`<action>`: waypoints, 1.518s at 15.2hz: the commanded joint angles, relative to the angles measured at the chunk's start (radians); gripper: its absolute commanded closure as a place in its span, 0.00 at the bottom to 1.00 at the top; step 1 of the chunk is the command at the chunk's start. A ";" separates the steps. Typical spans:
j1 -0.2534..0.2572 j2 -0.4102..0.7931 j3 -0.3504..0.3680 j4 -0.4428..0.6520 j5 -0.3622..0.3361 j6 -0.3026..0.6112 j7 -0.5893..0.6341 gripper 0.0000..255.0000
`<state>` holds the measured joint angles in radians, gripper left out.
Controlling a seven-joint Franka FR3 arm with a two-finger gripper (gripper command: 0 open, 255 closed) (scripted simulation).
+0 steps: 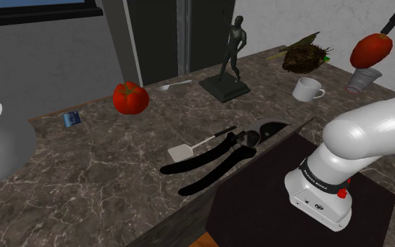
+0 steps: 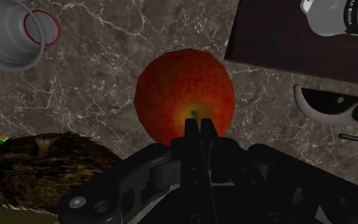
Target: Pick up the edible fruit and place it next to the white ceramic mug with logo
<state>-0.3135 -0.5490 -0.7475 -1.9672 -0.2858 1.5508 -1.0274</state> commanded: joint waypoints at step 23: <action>0.037 0.116 -0.268 -0.067 -0.010 0.219 -0.194 1.00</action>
<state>-0.2792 -0.4370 -1.0066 -2.0250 -0.2964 1.7559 -1.2179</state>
